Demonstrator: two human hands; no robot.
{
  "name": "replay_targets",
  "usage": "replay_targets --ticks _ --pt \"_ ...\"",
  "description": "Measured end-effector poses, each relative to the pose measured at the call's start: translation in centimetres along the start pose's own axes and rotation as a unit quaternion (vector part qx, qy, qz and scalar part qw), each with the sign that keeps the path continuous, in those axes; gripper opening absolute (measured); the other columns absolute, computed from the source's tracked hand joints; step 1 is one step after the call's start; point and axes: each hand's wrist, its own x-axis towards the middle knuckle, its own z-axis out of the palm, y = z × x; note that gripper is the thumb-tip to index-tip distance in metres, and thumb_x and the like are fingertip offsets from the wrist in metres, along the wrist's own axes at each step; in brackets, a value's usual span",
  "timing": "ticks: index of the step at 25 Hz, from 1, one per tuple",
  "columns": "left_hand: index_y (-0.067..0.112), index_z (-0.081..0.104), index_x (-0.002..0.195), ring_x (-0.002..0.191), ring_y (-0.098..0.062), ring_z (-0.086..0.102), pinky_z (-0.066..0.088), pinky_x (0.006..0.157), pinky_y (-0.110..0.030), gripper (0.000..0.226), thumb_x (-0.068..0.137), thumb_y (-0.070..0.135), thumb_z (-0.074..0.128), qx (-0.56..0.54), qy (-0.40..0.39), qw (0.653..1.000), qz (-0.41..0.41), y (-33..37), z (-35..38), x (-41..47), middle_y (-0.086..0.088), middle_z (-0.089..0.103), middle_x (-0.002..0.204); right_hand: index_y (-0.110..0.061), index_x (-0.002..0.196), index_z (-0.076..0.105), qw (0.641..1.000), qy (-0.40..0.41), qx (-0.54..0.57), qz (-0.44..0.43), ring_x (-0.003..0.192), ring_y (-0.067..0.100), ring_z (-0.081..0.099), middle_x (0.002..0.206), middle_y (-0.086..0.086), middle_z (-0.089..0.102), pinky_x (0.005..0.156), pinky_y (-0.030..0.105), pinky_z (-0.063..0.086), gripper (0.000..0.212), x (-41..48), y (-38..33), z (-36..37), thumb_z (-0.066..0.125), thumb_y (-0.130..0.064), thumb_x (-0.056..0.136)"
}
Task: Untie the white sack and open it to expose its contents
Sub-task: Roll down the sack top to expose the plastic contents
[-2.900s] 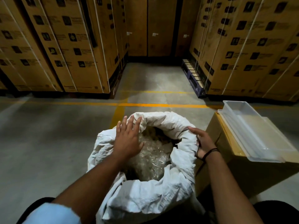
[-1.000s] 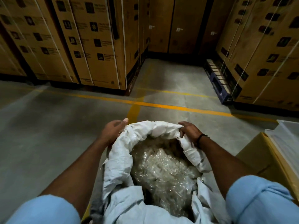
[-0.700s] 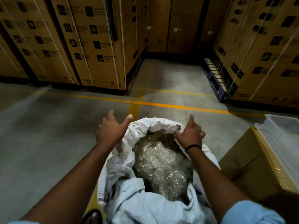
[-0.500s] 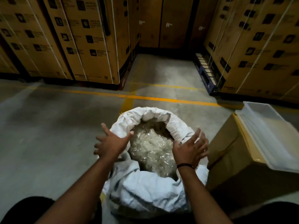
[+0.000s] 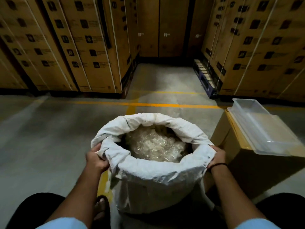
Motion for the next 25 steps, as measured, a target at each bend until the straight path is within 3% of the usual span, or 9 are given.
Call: replay_targets --ticks 4,6,9,11,14,19,21,23,25 --pt "0.007 0.059 0.133 0.099 -0.025 0.071 0.055 0.089 -0.034 0.067 0.065 0.01 0.062 0.015 0.031 0.999 0.008 2.9 -0.5 -0.5 -0.011 0.075 0.111 -0.007 0.062 0.077 0.933 -0.121 0.337 0.045 0.072 0.026 0.071 0.08 0.008 0.075 0.058 0.03 0.057 0.029 1.1 -0.6 -1.6 0.057 -0.012 0.081" --pt "0.008 0.059 0.13 0.074 -0.02 0.074 0.059 0.07 -0.031 0.079 0.052 0.011 0.072 0.026 0.014 1.0 -0.006 4.1 -0.3 -0.4 -0.012 0.076 0.088 -0.007 0.082 0.078 0.965 -0.078 0.251 0.014 0.077 0.03 0.067 0.086 0.013 0.072 0.06 0.03 0.057 0.024 0.6 -1.7 -0.2 0.057 -0.017 0.084" --pt "0.009 0.052 0.142 0.104 -0.03 0.067 0.052 0.088 -0.044 0.079 0.077 0.05 0.07 0.117 0.068 0.991 0.018 3.7 0.8 0.4 -0.014 0.069 0.119 -0.001 0.143 0.041 0.999 0.012 0.039 0.011 0.122 0.036 0.053 0.137 0.02 0.051 0.095 0.042 0.05 0.086 -1.9 -2.8 2.4 0.078 -0.038 0.074" --pt "0.013 0.034 0.153 0.128 -0.036 0.054 0.046 0.104 -0.048 0.117 0.062 0.075 0.075 0.177 0.248 0.952 0.02 1.4 1.2 0.7 -0.016 0.049 0.147 -0.01 0.154 0.012 0.98 0.175 -0.088 -0.032 0.142 0.041 0.027 0.156 0.021 0.026 0.112 0.056 0.024 0.116 -4.3 -1.7 3.1 0.081 -0.05 0.07" --pt "0.01 0.017 0.157 0.147 -0.043 0.025 0.023 0.119 -0.054 0.134 0.057 0.069 0.084 0.245 0.331 0.911 0.034 -5.7 3.4 -2.7 -0.025 0.02 0.161 -0.008 0.154 0.006 0.975 0.217 -0.038 0.03 0.145 0.043 0.018 0.157 0.026 0.018 0.115 0.058 0.016 0.127 -8.7 2.9 5.4 0.084 -0.053 0.065" --pt "0.025 -0.002 0.159 0.132 -0.045 0.047 0.048 0.101 -0.055 0.155 0.044 0.044 0.101 0.241 0.264 0.934 -0.021 -13.0 0.4 -1.0 -0.03 0.037 0.151 -0.001 0.15 0.016 0.982 0.098 0.089 0.134 0.126 0.043 0.05 0.144 0.027 0.044 0.104 0.047 0.042 0.106 -11.2 6.1 6.7 0.085 -0.02 0.071" --pt "0.015 0.014 0.158 0.106 -0.037 0.065 0.06 0.08 -0.046 0.132 0.058 0.037 0.097 0.139 0.197 0.97 -0.036 -12.2 -0.2 -1.0 -0.025 0.057 0.138 -0.006 0.141 0.037 0.983 0.091 0.14 0.078 0.108 0.039 0.061 0.13 0.02 0.058 0.095 0.048 0.052 0.093 -11.1 4.7 6.5 0.081 -0.007 0.059" --pt "0.0 0.054 0.135 0.083 -0.03 0.072 0.062 0.061 -0.034 0.054 0.089 0.022 0.072 0.02 0.073 0.997 0.002 -11.9 0.6 -2.7 -0.021 0.071 0.115 -0.007 0.123 0.055 0.968 0.08 0.235 0.027 0.094 0.037 0.067 0.113 0.014 0.068 0.085 0.051 0.058 0.086 -10.4 3.6 5.9 0.076 -0.005 0.04" --pt "0.001 0.065 0.122 0.086 -0.03 0.073 0.062 0.071 -0.037 0.041 0.088 0.024 0.07 -0.065 0.0 0.998 0.022 -12.2 1.6 -4.3 -0.02 0.071 0.116 -0.004 0.112 0.063 0.949 0.057 0.308 0.035 0.094 0.041 0.069 0.107 0.015 0.072 0.078 0.055 0.059 0.09 -9.7 3.7 5.2 0.074 -0.008 0.024"
